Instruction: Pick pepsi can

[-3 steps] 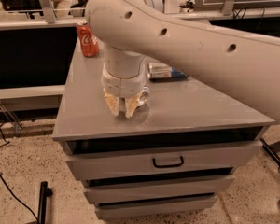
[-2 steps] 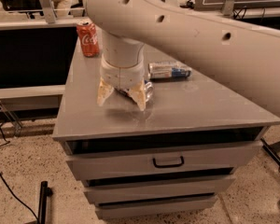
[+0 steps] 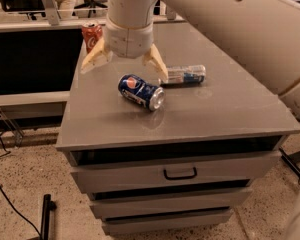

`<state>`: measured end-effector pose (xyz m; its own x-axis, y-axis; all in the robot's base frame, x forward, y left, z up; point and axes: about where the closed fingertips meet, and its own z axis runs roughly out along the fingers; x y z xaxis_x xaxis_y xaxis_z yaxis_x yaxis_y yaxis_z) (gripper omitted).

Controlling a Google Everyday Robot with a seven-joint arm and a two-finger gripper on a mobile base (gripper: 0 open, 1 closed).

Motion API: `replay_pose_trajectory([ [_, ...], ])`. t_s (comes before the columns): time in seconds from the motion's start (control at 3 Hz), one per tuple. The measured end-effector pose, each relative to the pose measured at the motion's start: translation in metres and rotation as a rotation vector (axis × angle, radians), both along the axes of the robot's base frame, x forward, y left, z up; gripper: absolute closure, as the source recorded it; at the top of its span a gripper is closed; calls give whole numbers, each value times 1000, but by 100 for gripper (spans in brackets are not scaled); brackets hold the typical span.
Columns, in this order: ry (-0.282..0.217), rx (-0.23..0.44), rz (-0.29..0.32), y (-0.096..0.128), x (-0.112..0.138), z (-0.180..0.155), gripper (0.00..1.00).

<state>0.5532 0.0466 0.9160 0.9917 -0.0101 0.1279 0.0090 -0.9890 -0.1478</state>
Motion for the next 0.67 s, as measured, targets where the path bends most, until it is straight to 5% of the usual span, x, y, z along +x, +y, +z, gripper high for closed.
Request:
replay_pose_trajectory([
  [0.67, -27, 113, 167, -4, 39, 0, 0],
])
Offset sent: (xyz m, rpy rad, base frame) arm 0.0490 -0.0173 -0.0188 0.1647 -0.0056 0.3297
